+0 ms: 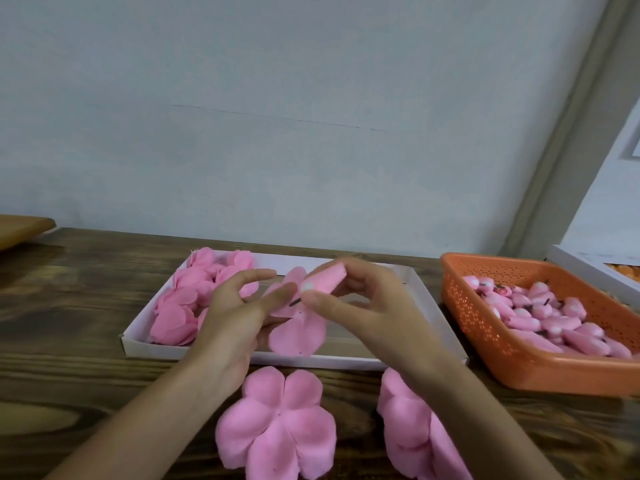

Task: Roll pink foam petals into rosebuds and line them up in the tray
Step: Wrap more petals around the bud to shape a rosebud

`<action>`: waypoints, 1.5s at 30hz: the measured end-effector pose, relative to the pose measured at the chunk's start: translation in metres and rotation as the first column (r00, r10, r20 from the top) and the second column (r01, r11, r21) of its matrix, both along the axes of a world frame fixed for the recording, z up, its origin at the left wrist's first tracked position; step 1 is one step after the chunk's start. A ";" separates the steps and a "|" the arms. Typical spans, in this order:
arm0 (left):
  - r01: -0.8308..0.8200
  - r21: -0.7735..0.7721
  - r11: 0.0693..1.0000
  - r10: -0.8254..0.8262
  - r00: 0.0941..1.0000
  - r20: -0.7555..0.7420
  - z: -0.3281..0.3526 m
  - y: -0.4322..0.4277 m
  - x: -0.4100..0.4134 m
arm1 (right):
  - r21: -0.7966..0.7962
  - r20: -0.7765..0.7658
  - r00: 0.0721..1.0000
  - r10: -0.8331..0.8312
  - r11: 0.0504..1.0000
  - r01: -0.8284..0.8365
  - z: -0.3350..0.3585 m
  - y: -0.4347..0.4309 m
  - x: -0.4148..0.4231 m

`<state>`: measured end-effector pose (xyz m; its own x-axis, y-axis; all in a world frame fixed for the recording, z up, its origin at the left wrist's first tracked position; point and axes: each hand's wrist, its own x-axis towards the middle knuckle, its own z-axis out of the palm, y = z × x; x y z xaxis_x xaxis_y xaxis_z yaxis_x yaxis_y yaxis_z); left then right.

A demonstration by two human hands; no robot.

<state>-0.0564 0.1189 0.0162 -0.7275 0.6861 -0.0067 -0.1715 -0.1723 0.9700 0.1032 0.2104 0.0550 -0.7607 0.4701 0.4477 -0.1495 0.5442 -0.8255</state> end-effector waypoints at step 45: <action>0.090 -0.013 0.996 -0.089 0.938 -0.336 0.001 -0.008 0.005 | 0.320 -0.026 0.979 -0.202 0.926 0.199 -0.040 0.017 0.007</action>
<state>-0.0518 0.1111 0.0171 -0.6231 0.7479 0.2288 0.1491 -0.1736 0.9735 0.1105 0.2279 0.0147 -0.6691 0.4465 0.5941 -0.0045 0.7969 -0.6041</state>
